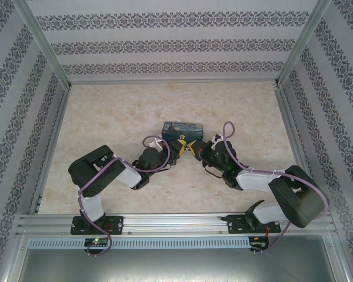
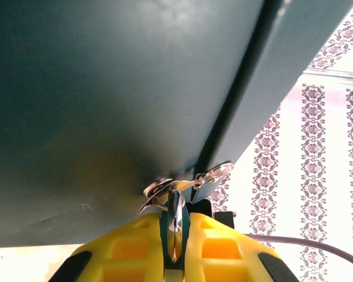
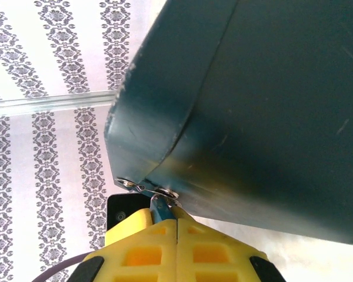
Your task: Unlock a padlock with a key
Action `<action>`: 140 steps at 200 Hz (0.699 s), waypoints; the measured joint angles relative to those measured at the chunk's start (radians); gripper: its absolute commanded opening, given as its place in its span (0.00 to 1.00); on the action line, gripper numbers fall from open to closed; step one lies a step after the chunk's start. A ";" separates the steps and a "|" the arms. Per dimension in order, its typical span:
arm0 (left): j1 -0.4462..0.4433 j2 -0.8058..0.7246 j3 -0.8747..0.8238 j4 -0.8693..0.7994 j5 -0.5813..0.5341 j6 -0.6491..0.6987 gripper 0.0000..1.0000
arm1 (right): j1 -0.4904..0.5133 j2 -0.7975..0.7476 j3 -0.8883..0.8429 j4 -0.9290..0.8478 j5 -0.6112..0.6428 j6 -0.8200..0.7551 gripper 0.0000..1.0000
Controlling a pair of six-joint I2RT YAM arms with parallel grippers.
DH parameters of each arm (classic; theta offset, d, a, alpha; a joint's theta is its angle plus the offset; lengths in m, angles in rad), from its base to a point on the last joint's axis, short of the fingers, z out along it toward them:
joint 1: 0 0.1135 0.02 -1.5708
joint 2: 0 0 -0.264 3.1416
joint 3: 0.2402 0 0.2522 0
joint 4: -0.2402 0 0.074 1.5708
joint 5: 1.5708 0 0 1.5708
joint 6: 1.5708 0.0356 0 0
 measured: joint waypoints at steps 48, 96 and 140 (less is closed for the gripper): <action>0.000 0.020 0.002 0.001 -0.064 -0.008 0.00 | 0.009 0.072 0.051 -0.001 0.017 0.002 0.00; -0.006 0.058 0.003 -0.002 -0.094 -0.019 0.00 | 0.008 0.135 0.069 -0.012 0.018 0.001 0.00; -0.015 0.062 -0.005 0.000 -0.109 -0.019 0.00 | -0.009 0.138 0.070 -0.021 -0.024 -0.023 0.12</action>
